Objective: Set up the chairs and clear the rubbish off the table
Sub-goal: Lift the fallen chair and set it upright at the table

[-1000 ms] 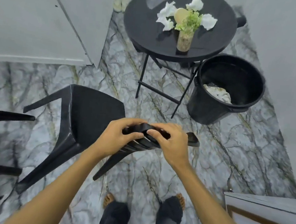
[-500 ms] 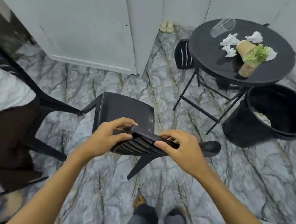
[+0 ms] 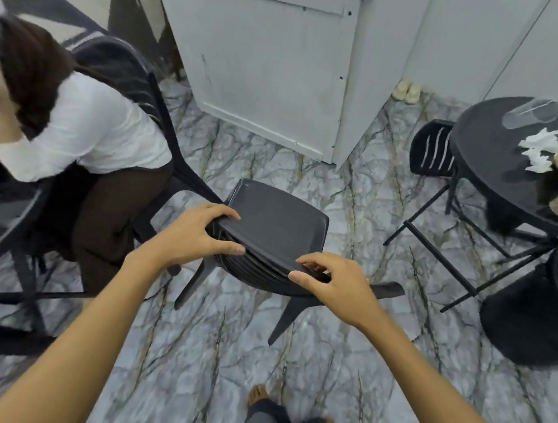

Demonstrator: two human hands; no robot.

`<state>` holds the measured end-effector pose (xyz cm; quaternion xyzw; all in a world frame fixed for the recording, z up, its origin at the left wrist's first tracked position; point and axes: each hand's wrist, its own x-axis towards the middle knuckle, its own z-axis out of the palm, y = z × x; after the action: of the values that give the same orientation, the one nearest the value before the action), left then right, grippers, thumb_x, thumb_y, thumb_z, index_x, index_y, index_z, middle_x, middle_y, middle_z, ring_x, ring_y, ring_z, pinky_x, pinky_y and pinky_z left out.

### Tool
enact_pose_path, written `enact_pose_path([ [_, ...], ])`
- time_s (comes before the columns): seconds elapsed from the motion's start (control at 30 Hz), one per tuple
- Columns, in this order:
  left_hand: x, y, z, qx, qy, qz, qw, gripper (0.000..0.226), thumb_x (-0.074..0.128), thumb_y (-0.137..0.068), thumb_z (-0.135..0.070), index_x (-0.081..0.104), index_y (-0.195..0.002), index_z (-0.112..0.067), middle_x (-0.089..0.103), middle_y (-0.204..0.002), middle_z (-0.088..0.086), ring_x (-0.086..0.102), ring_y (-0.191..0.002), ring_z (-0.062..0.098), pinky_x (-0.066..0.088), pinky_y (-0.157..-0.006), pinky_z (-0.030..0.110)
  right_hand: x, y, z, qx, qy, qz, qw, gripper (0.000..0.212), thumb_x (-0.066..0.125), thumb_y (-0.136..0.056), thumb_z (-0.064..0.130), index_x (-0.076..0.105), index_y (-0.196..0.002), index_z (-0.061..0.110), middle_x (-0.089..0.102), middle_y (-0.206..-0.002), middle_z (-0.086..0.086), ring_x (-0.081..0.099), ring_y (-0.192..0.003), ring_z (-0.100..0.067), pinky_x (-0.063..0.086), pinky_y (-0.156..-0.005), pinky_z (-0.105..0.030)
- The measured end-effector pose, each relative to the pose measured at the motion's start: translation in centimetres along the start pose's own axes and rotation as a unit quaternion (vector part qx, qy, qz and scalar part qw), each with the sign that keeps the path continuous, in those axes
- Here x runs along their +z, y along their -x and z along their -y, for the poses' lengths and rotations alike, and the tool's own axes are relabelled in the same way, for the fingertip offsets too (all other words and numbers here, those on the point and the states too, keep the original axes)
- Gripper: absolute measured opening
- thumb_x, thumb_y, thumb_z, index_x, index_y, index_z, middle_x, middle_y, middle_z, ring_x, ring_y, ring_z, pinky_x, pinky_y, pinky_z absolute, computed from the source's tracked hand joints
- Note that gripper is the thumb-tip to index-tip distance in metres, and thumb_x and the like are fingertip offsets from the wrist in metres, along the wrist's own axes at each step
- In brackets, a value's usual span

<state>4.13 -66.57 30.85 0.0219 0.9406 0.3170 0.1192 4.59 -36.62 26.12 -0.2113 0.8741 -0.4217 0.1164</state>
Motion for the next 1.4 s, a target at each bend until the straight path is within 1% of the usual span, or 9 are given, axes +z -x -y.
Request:
enact_pose_path([
  [0.27,-2.4,0.8,6.8,0.013,0.114,-0.075,0.991,0.064,0.072,-0.060,-0.079,0.065,-0.113,-0.044,0.057,-0.117,-0.030,0.054,-0.113,-0.006,0.045,-0.095,0.028,2.3,-1.8,0.9,0.023,0.043,-0.008,0.999,0.052,0.043,-0.075,0.083,0.068,-0.096,0.042,0.067,-0.086,0.026,0.059,-0.086,0.002,0.044,-0.073,-0.024],
  [0.4,-4.7,0.5,11.3,0.028,0.126,-0.085,0.988,0.065,0.073,-0.057,-0.078,0.068,-0.109,-0.039,0.061,-0.113,-0.021,0.058,-0.108,-0.001,0.043,-0.087,0.021,4.1,-2.6,1.1,0.075,0.098,-0.037,0.992,0.058,0.035,-0.068,0.092,0.065,-0.096,0.051,0.062,-0.088,0.036,0.050,-0.095,0.006,0.032,-0.091,-0.034],
  [0.5,-6.8,0.5,14.6,0.039,0.130,-0.079,0.988,0.054,0.077,-0.060,-0.068,0.069,-0.103,-0.037,0.062,-0.109,-0.014,0.061,-0.104,0.003,0.045,-0.088,0.018,5.4,-3.4,1.5,0.118,0.126,-0.054,0.984,0.056,0.033,-0.063,0.097,0.060,-0.095,0.060,0.057,-0.098,0.037,0.039,-0.105,0.005,0.020,-0.086,-0.036],
  [0.6,-7.9,0.5,16.9,0.051,0.147,-0.078,0.985,0.044,0.078,-0.063,-0.058,0.070,-0.099,-0.034,0.061,-0.106,-0.009,0.061,-0.100,0.007,0.044,-0.085,0.011,6.7,-4.4,2.3,0.136,0.132,-0.074,0.979,0.060,0.038,-0.058,0.098,0.062,-0.094,0.056,0.055,-0.105,0.034,0.037,-0.107,0.002,0.025,-0.084,-0.034],
  [0.7,-8.4,0.7,18.5,0.056,0.167,-0.070,0.982,0.041,0.079,-0.066,-0.054,0.071,-0.099,-0.030,0.059,-0.106,-0.005,0.061,-0.101,0.011,0.045,-0.085,0.012,7.8,-5.3,3.3,0.139,0.099,-0.113,0.979,0.060,0.049,-0.052,0.095,0.065,-0.091,0.054,0.051,-0.111,0.028,0.033,-0.111,-0.002,0.026,-0.084,-0.019],
  [0.83,-9.2,0.7,19.6,0.053,0.188,-0.045,0.980,0.038,0.079,-0.068,-0.049,0.072,-0.098,-0.028,0.056,-0.106,-0.001,0.060,-0.102,0.013,0.045,-0.089,0.017,8.6,-6.5,3.9,0.122,0.015,-0.077,0.989,0.046,0.060,-0.052,0.088,0.064,-0.086,0.057,0.057,-0.119,0.021,0.044,-0.111,-0.003,0.037,-0.092,-0.026],
  [0.97,-9.4,0.0,19.7,0.060,0.226,-0.035,0.972,0.043,0.082,-0.064,-0.042,0.074,-0.096,-0.014,0.058,-0.104,0.008,0.061,-0.102,0.015,0.045,-0.088,0.013,7.4,-7.6,3.4,0.120,-0.013,-0.032,0.992,0.050,0.068,-0.052,0.082,0.071,-0.089,0.048,0.061,-0.119,0.026,0.052,-0.114,0.005,0.042,-0.099,-0.031],
  [1.23,-9.8,-0.5,21.4,0.054,0.273,-0.023,0.960,0.047,0.086,-0.054,-0.037,0.076,-0.090,-0.008,0.060,-0.105,0.016,0.061,-0.114,0.014,0.046,-0.095,0.015,6.8,-8.1,3.0,0.110,-0.052,-0.004,0.993,0.040,0.078,-0.057,0.069,0.074,-0.089,0.045,0.072,-0.092,0.022,0.066,-0.089,-0.001,0.052,-0.078,-0.025],
  [1.4,-9.0,-1.2,20.5,0.058,0.291,-0.034,0.954,0.046,0.089,-0.048,-0.032,0.076,-0.083,-0.005,0.057,-0.098,0.021,0.063,-0.101,0.020,0.050,-0.086,0.015,6.4,-7.2,2.4,0.094,-0.046,-0.048,0.993,0.043,0.078,-0.051,0.072,0.076,-0.082,0.043,0.071,-0.082,0.012,0.065,-0.081,-0.009,0.054,-0.074,-0.031],
])
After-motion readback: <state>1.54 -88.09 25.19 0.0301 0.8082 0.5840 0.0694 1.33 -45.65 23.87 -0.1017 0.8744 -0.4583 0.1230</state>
